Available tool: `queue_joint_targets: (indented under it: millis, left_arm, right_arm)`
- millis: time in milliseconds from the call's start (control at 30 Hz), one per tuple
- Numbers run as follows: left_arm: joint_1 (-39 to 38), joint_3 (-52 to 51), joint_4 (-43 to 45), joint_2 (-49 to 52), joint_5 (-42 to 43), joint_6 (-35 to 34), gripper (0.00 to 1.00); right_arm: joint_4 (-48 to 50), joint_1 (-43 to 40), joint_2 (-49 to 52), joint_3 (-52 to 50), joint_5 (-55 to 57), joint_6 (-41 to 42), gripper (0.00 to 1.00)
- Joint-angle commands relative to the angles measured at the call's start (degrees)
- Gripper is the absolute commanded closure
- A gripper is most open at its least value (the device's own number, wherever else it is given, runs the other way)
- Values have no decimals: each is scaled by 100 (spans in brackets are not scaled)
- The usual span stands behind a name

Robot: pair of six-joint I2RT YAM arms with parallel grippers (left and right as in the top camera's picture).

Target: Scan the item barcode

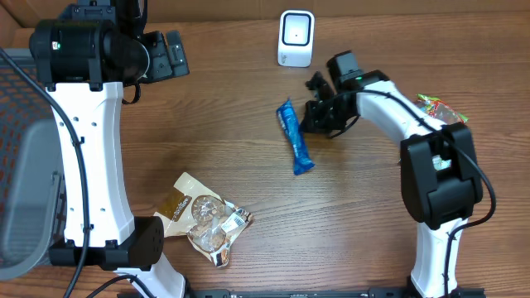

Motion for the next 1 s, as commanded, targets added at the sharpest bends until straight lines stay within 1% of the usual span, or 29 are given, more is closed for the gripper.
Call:
queue_joint_targets:
  millis: [0,133,167,200,233,267,333,367,467,533,667,733,967]
  left_arm:
    - [-76,42,11,31,-48,-76,0]
    - [-76,42,11,31,-48,-76,0]
    - [-76,42,11,31,-48,-76,0]
    - [-76,42,11,31,-48,-76,0]
    - [-76,42,11,31,-48,-76,0]
    - [-76,42,11,31,-48,-76,0]
    - [-76,42,11,31,-48,-76,0]
    - [-76,42,11,31,-48,-76,0]
    - [-76,42,11,31,-48,-76,0]
    - [-76,42,11,31,-48,-76,0]
    - [-76,42,11,31,-48,-76,0]
    - [-76,42,11,31,-48,-76,0]
    - [-76,42,11,31,-48,-76,0]
  right_arm:
    - [57,151,46,-13,-142,-55,96]
    - [81,203,46,-13,173,122,96]
    - [129,166,46,-13,223,243,87]
    - [199,107,46,-13,212,365,71]
    - [262,44,46,-13,192,476,52]
    - [339,-31,46,-13,92,535,38]
    - [503,-166,48,-13,-221,533,21]
    - [570,-210,59,-13,-330,535,19]
    - [704,-251,136,-15,-503,573,18]
    - [745,-208,225,-17,-605,573,20]
    - [772,-48,463,-17,-697,597,29]
    - [769,15,562,-17,-697,629,35]
    - [739,85,605,-17,-697,896,43]
